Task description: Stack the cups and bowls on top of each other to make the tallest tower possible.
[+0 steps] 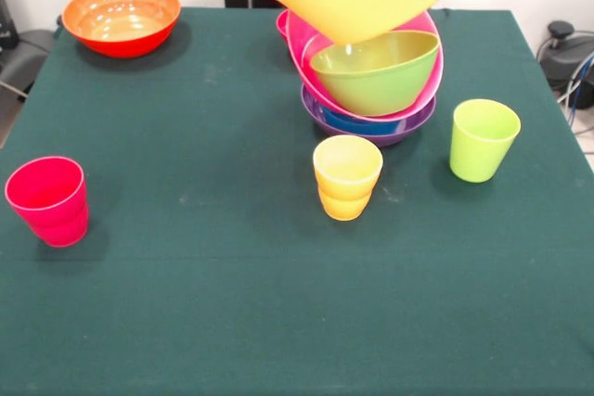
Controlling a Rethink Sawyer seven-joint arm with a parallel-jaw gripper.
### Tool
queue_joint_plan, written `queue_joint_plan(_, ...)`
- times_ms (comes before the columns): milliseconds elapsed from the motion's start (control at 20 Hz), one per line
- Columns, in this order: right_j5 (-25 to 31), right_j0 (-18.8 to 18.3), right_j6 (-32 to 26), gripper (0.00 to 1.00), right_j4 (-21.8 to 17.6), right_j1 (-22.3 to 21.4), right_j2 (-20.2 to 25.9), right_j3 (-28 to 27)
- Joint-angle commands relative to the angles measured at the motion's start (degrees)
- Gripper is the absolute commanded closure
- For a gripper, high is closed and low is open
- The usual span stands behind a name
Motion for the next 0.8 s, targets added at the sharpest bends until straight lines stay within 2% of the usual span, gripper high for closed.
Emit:
queue_joint_plan(50,-0.3,0.8,6.7,1.0,-1.0,2.6,0.1,-0.6)
queue_joint_plan(800,-1.7,1.9,7.1,1.0,-1.0,6.2,-2.1,-4.0)
